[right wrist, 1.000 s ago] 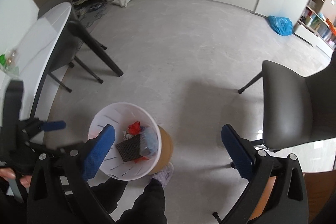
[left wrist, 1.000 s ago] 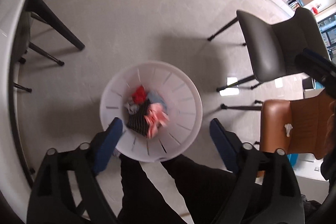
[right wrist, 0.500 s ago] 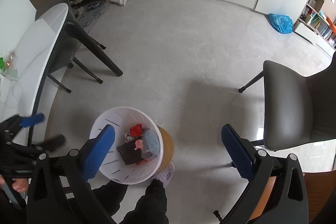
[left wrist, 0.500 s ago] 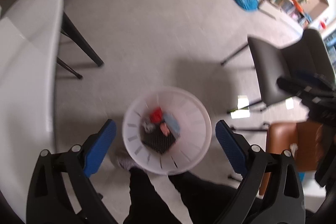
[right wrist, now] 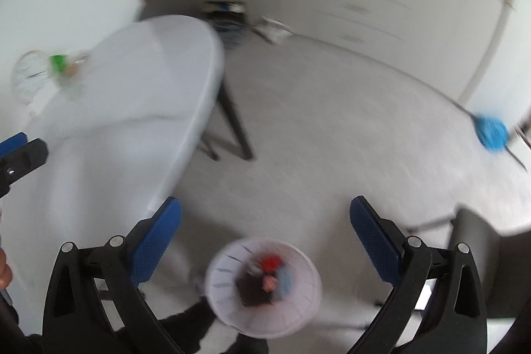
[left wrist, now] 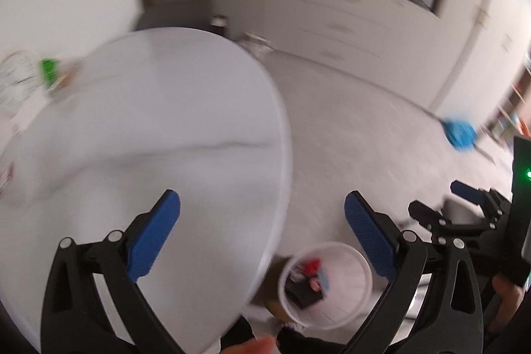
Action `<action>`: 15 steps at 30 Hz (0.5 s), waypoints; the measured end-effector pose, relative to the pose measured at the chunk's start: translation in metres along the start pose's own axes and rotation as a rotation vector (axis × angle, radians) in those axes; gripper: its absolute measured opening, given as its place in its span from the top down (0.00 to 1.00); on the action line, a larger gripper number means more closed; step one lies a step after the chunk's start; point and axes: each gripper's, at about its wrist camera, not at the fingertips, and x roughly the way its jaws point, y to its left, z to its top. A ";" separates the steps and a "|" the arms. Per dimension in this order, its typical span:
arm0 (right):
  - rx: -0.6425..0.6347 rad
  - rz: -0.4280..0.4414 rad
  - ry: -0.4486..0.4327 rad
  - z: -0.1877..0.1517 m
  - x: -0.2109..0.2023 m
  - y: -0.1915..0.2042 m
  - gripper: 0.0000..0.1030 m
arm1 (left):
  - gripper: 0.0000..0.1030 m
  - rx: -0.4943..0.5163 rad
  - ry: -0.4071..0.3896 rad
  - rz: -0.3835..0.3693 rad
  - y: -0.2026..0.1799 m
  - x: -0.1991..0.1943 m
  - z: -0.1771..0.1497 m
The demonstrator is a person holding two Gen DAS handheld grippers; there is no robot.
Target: Collect trash
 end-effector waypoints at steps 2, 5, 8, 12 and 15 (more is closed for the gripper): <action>-0.049 0.043 -0.020 0.016 -0.003 0.025 0.02 | 0.08 -0.047 -0.030 0.050 0.021 -0.016 0.004; -0.146 0.108 -0.065 0.041 -0.013 0.072 0.02 | 0.08 -0.111 -0.083 0.148 0.053 -0.044 0.003; -0.228 0.155 -0.120 0.057 -0.029 0.113 0.02 | 0.08 -0.185 -0.111 0.209 0.079 -0.071 0.001; -0.301 0.187 -0.178 0.072 -0.050 0.148 0.02 | 0.08 -0.296 -0.123 0.275 0.109 -0.097 -0.001; -0.315 0.207 -0.192 0.079 -0.056 0.160 0.02 | 0.08 -0.352 -0.127 0.331 0.129 -0.109 -0.003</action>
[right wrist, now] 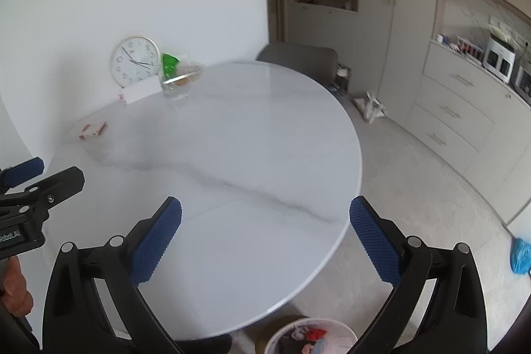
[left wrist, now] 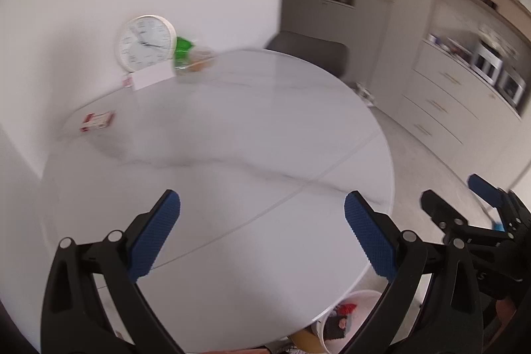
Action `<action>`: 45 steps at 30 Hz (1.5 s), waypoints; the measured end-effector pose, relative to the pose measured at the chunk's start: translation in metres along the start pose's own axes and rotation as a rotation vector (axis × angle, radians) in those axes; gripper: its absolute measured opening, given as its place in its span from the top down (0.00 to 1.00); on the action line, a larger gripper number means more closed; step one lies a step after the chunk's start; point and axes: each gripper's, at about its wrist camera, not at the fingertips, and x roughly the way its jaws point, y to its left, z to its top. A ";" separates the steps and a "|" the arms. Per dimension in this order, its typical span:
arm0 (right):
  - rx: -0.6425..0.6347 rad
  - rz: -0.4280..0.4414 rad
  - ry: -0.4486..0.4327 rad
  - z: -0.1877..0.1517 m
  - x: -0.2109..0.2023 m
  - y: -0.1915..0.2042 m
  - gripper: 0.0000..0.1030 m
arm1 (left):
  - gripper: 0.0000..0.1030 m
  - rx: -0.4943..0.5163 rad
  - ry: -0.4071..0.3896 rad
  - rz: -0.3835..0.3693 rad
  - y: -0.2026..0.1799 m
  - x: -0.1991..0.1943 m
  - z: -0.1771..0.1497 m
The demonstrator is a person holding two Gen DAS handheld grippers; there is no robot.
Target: Collect trash
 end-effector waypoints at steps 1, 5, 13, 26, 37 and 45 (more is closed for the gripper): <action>-0.001 0.005 0.003 0.003 0.002 0.002 0.02 | 0.08 -0.013 0.002 0.020 0.007 0.001 0.002; -0.005 0.020 0.042 0.004 0.012 0.009 0.02 | 0.08 -0.060 0.023 0.038 0.025 0.008 0.005; -0.024 0.028 0.094 0.007 0.027 0.027 0.02 | 0.08 -0.085 0.100 0.031 0.037 0.040 0.006; -0.046 0.027 0.128 0.007 0.040 0.037 0.02 | 0.08 -0.107 0.152 0.036 0.045 0.063 0.010; -0.049 0.028 0.129 0.005 0.041 0.037 0.02 | 0.08 -0.096 0.162 0.039 0.041 0.062 0.008; -0.048 0.028 0.127 0.004 0.042 0.037 0.02 | 0.08 -0.098 0.161 0.042 0.041 0.062 0.008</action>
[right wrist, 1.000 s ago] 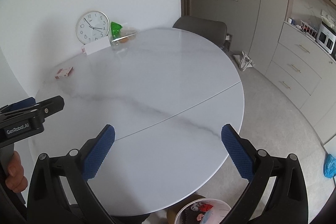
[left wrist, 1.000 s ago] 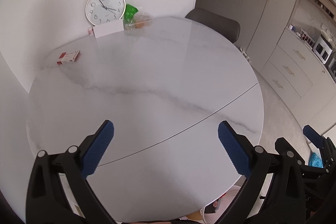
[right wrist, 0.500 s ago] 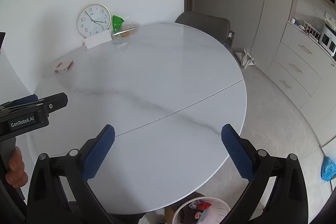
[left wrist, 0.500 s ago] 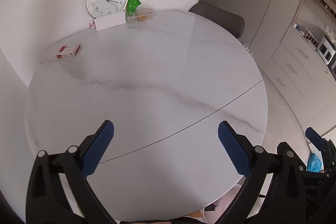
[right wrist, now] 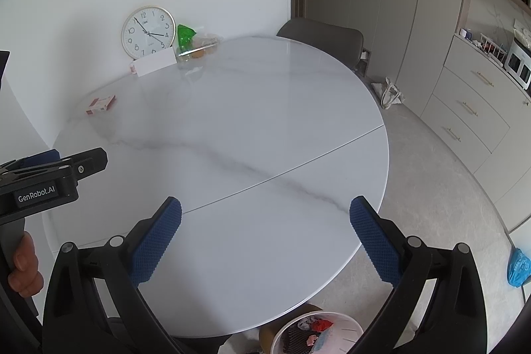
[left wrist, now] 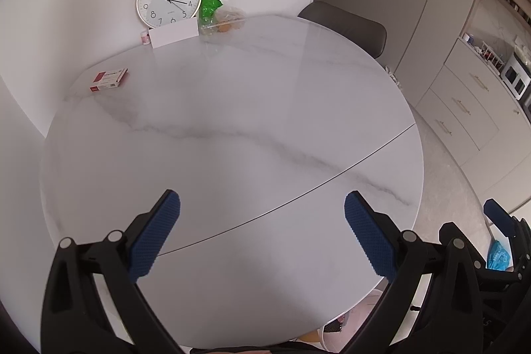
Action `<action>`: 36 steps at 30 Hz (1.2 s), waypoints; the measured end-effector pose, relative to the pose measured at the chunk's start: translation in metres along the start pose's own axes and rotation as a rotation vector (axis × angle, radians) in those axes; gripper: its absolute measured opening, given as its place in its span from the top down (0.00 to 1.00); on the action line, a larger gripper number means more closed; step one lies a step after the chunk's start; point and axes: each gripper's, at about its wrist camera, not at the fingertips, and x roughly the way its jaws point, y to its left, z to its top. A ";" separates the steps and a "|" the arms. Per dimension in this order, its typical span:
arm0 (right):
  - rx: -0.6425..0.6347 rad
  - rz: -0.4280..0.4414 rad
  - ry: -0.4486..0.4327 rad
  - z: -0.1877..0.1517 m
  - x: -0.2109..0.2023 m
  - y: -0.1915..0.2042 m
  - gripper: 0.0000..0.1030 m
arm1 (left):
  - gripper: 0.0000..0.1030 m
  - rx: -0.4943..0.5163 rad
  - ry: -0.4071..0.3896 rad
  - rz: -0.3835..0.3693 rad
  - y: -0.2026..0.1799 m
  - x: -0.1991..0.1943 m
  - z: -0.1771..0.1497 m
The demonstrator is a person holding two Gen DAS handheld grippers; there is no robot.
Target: Collect trash
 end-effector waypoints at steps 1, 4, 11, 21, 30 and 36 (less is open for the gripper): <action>0.000 0.000 0.000 0.000 0.000 0.000 0.02 | 0.08 0.001 -0.001 0.001 0.000 0.000 0.000; 0.000 0.001 0.000 0.000 0.000 0.000 0.02 | 0.08 0.003 -0.002 0.002 -0.001 -0.001 0.000; 0.005 0.003 -0.003 -0.002 0.000 -0.001 0.02 | 0.08 0.007 0.002 0.003 -0.002 -0.001 0.000; 0.006 0.006 0.001 -0.002 0.002 -0.001 0.02 | 0.08 0.008 0.010 0.000 -0.002 0.000 0.001; 0.008 0.005 0.002 -0.001 0.001 0.000 0.02 | 0.08 0.007 0.010 -0.001 -0.001 0.001 0.001; 0.009 0.006 0.003 -0.001 0.001 -0.001 0.02 | 0.08 0.008 0.010 -0.001 -0.001 0.002 0.001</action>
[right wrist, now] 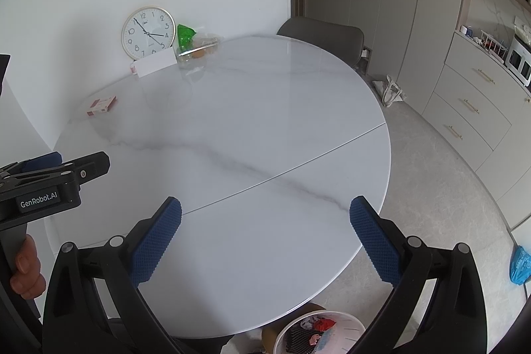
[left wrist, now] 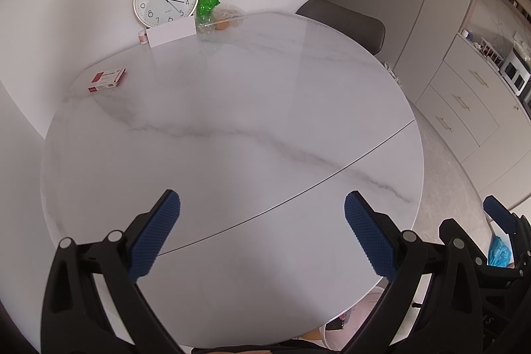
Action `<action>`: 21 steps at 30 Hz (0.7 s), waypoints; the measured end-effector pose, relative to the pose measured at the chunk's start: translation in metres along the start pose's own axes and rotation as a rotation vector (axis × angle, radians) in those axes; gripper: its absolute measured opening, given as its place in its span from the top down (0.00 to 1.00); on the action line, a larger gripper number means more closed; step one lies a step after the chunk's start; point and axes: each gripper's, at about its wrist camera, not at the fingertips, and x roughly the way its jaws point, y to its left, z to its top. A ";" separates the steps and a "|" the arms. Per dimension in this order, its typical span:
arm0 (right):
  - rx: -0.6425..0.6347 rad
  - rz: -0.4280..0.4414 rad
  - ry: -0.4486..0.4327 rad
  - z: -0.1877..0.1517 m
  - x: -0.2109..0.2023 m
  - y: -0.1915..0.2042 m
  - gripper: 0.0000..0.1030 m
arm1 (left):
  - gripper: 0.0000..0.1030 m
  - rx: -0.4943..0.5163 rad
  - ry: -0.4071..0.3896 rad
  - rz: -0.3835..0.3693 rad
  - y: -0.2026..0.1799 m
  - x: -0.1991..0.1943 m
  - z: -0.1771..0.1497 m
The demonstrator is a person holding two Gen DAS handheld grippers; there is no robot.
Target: Collect trash
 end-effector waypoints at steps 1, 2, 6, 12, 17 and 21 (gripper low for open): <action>0.000 0.000 -0.001 0.000 0.000 0.000 0.02 | 0.08 0.000 0.000 0.000 0.000 0.000 0.000; 0.000 0.000 -0.001 0.000 0.000 0.000 0.02 | 0.08 0.000 0.000 0.000 0.000 0.000 0.000; 0.003 -0.001 0.000 0.000 0.001 0.001 0.02 | 0.08 0.001 -0.001 0.001 0.000 0.000 0.000; 0.004 -0.001 0.001 0.000 0.002 0.001 0.02 | 0.08 0.010 -0.008 0.011 0.001 0.000 0.002; 0.004 -0.002 0.001 -0.001 0.001 0.001 0.02 | 0.08 0.015 -0.005 0.009 0.001 0.001 0.002; 0.006 -0.003 0.003 -0.001 0.002 0.001 0.02 | 0.08 0.015 -0.005 0.008 0.000 0.002 0.003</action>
